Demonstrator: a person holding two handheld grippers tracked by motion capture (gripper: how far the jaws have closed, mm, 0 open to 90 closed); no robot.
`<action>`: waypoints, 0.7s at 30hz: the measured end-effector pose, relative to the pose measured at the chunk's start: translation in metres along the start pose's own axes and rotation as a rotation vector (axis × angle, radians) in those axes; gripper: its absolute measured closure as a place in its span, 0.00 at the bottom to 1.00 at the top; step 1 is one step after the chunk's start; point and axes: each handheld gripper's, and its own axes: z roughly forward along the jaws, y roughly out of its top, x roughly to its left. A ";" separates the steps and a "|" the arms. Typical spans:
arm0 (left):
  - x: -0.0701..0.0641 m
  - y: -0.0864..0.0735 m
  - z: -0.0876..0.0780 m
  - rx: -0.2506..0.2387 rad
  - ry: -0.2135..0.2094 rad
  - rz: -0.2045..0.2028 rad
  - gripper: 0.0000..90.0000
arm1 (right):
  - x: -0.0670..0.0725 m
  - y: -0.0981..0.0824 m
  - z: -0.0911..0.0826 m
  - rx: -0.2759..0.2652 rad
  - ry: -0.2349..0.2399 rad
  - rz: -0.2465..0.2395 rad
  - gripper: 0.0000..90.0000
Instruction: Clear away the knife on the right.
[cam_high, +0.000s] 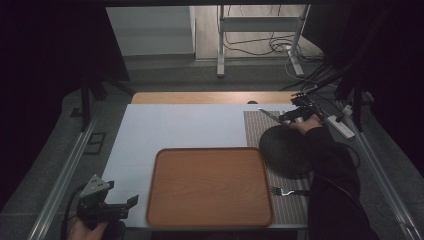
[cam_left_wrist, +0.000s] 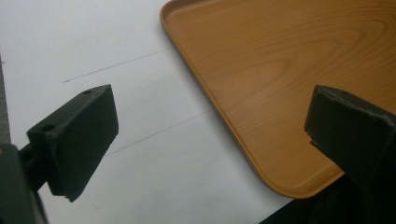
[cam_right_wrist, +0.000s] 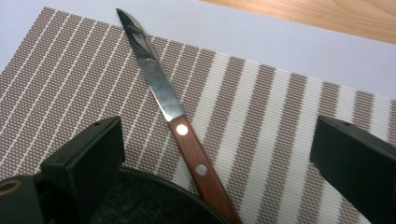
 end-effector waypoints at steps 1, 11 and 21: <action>0.000 0.000 0.000 0.000 0.000 0.000 0.04 | 0.001 0.001 0.002 0.005 -0.003 0.000 0.01; 0.000 0.000 0.000 0.001 0.000 -0.002 0.04 | -0.003 0.002 0.026 0.074 -0.011 0.000 0.01; 0.000 0.000 0.000 0.001 0.000 -0.002 0.04 | -0.005 0.001 0.030 0.076 -0.005 -0.064 0.27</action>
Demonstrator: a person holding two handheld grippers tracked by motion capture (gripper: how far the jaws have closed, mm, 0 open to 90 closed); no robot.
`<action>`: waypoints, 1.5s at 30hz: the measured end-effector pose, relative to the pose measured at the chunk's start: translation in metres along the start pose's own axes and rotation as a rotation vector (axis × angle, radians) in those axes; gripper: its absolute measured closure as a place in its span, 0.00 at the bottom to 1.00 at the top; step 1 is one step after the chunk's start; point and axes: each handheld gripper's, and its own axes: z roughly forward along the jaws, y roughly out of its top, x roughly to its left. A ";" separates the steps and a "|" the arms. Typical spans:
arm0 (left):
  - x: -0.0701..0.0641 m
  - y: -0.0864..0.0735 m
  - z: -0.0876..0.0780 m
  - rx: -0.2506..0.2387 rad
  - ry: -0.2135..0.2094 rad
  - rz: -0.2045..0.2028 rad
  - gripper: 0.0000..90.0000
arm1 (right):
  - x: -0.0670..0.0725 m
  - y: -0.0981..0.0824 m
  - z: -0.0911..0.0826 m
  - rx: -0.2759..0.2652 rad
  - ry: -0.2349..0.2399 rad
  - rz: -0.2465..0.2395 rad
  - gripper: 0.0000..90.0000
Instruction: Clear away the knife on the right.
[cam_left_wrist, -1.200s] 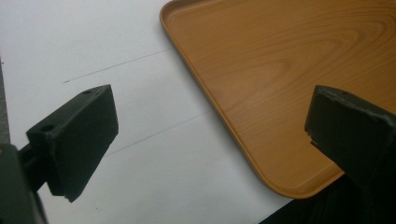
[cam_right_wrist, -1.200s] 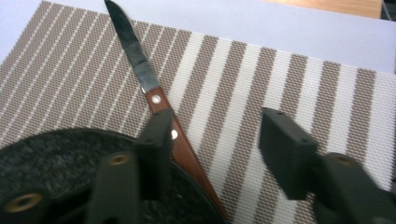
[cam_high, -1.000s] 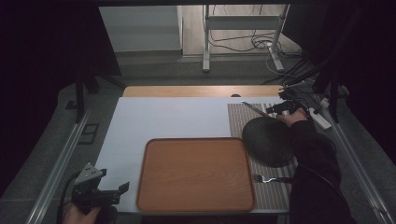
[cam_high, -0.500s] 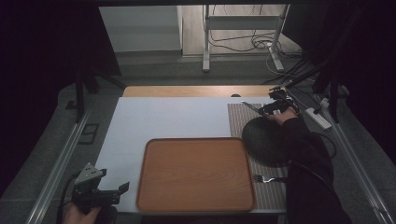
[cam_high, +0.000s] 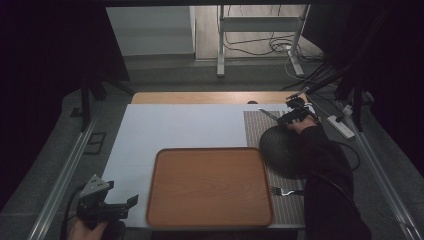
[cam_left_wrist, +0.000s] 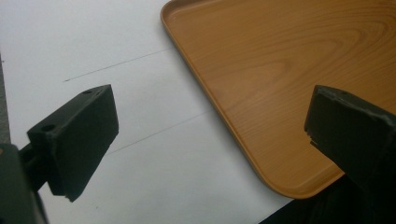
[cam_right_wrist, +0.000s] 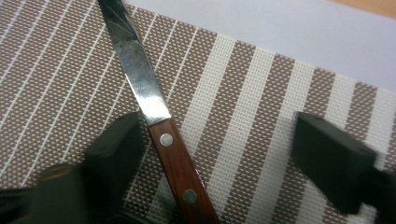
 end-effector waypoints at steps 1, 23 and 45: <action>0.000 0.000 0.000 0.000 0.000 0.000 0.04 | 0.000 0.000 -0.001 -0.002 0.004 -0.006 0.29; 0.000 0.000 0.000 0.001 0.002 -0.002 0.04 | -0.014 -0.009 -0.010 -0.046 0.098 -0.102 0.86; 0.000 0.000 0.000 0.002 0.002 -0.004 0.04 | -0.038 -0.027 -0.054 -0.093 0.034 -0.044 0.86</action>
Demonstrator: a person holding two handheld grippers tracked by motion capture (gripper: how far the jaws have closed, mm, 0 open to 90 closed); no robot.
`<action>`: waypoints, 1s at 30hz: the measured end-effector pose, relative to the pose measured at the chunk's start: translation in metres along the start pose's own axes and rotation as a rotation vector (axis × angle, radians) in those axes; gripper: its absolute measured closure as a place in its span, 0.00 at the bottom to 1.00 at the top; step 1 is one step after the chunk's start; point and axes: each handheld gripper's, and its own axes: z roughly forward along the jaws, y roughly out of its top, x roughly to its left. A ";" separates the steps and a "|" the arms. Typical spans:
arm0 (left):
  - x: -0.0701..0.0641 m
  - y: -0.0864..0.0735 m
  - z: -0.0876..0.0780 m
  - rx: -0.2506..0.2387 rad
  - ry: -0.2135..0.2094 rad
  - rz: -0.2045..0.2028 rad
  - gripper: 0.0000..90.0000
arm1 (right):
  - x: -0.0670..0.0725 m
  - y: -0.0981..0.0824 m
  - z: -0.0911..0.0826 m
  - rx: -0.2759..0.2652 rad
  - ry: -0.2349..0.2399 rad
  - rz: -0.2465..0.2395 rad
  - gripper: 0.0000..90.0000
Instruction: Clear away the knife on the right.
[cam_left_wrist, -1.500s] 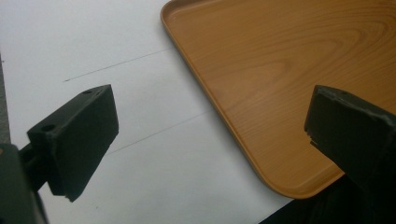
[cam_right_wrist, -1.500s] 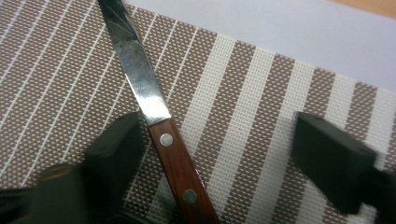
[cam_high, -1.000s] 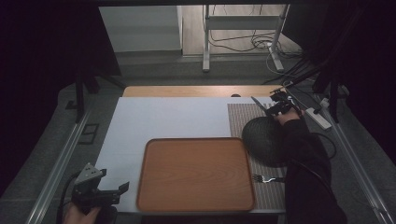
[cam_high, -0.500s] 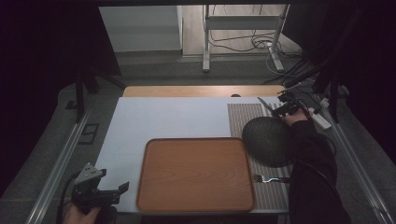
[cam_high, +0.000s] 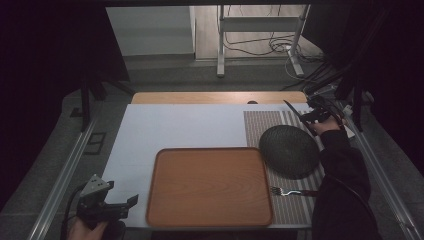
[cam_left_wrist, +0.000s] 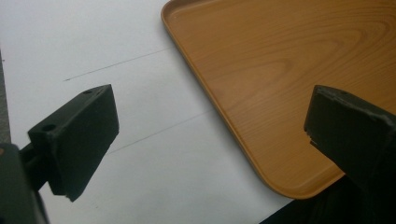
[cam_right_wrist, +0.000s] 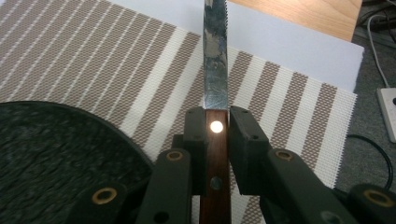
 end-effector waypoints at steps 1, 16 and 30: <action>0.000 0.000 0.000 0.000 0.000 0.000 0.04 | 0.002 0.000 -0.001 0.001 0.001 -0.003 0.86; -0.001 0.000 0.000 0.001 0.001 0.006 0.04 | 0.044 -0.005 -0.007 0.008 0.058 -0.019 0.86; -0.001 0.000 0.000 0.003 0.004 0.010 0.04 | 0.091 -0.017 -0.012 0.014 0.131 -0.060 0.86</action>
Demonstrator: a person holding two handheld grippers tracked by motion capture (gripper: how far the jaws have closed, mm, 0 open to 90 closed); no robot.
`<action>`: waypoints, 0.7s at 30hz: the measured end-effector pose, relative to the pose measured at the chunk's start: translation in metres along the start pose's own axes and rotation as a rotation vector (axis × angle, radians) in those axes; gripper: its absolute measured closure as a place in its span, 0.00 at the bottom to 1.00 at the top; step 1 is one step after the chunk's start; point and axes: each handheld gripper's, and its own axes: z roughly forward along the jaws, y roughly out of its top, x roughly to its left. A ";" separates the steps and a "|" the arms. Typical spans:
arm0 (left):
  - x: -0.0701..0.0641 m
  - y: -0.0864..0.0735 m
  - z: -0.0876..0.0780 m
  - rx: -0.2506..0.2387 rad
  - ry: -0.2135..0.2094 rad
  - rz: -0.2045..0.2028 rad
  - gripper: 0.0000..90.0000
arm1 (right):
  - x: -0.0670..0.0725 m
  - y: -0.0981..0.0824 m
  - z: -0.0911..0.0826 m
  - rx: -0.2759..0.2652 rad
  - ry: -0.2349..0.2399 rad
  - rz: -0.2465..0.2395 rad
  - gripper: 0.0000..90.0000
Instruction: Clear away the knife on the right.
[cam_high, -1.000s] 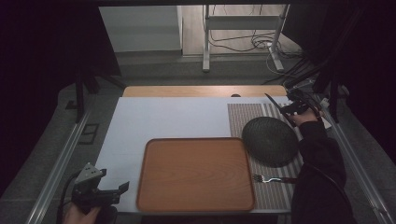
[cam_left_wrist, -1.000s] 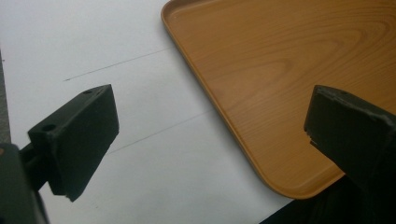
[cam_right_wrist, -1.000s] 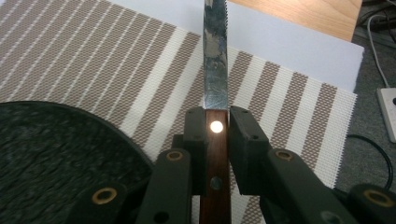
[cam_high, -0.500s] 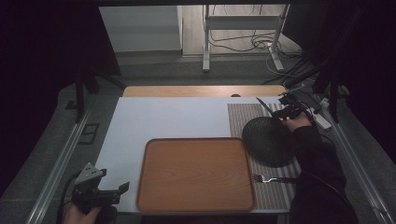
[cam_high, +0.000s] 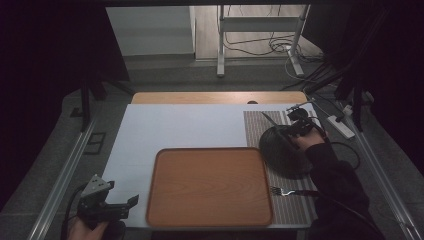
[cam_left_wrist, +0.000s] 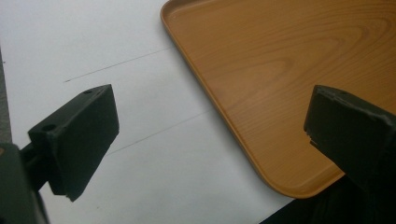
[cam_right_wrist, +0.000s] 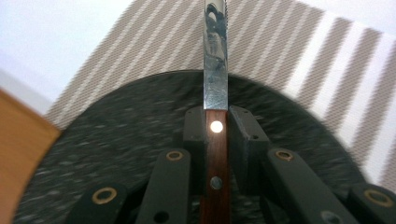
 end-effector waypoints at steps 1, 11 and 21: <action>0.000 0.000 0.000 0.000 0.000 0.000 0.04 | 0.003 -0.001 0.000 0.000 0.006 -0.002 0.86; 0.000 0.000 0.000 0.000 0.000 0.001 0.04 | 0.047 -0.015 -0.007 -0.007 0.063 -0.048 0.86; 0.000 0.000 0.000 0.000 0.000 0.002 0.04 | 0.094 -0.034 -0.021 -0.028 0.096 -0.116 0.86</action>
